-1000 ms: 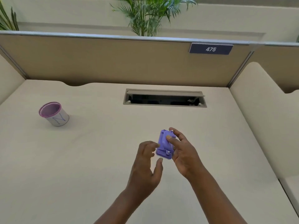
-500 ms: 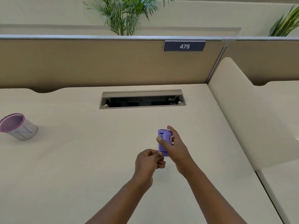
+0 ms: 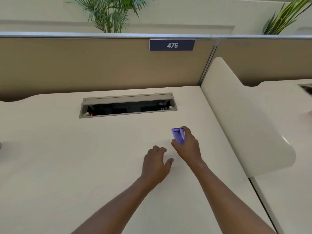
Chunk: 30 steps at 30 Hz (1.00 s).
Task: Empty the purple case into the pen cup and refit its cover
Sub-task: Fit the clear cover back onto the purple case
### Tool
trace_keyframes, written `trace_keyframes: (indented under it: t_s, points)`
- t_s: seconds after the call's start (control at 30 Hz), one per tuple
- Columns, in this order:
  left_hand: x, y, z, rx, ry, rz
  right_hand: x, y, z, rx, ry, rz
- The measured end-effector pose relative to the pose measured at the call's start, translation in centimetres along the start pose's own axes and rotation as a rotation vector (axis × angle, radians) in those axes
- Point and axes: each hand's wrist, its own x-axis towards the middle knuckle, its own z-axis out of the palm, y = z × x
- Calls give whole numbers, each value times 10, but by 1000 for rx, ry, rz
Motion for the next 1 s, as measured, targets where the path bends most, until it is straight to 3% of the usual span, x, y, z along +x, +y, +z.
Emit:
trace_keyframes:
  t_s: [0.07, 0.17, 0.4, 1.0]
  points:
    - [7, -21, 8, 258, -21, 44, 10, 11, -6, -76, 39, -28]
    - [12, -49, 14, 402, -56, 86, 25, 30, -13, -199, 105, -48]
    - [17, -69, 24, 428, 12, 171, 65, 56, -21, -395, 135, 21]
    - [21, -77, 30, 451, 31, 172, 108, 74, -17, -540, 134, 6]
